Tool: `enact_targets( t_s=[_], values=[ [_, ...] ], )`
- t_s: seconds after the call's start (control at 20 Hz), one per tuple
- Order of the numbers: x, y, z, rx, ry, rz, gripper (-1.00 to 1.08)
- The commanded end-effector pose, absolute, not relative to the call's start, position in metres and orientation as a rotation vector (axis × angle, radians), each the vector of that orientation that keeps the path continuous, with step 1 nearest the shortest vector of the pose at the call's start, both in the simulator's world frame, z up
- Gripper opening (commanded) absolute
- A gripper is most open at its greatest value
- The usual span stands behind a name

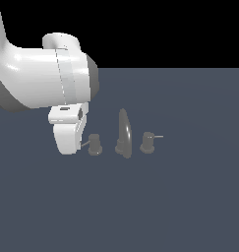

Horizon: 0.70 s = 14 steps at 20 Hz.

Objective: Turn on the faucet by rotating a designated handle.

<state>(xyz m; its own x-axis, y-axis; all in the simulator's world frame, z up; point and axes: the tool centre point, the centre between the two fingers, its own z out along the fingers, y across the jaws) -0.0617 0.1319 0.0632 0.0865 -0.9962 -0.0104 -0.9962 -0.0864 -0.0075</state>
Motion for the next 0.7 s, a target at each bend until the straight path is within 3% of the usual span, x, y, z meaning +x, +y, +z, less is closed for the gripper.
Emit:
enact_targets(
  t_s=[0.0, 0.3, 0.35, 0.65],
  values=[
    [-0.066, 0.114, 0.063, -2.295, 2.137, 0.002, -1.0],
    [-0.076, 0.092, 0.064, -2.289, 2.151, 0.0, -1.0],
    [-0.076, 0.117, 0.063, -2.322, 2.099, 0.008, -1.0],
    [-0.068, 0.075, 0.063, -2.3, 2.134, 0.003, -1.0]
  ],
)
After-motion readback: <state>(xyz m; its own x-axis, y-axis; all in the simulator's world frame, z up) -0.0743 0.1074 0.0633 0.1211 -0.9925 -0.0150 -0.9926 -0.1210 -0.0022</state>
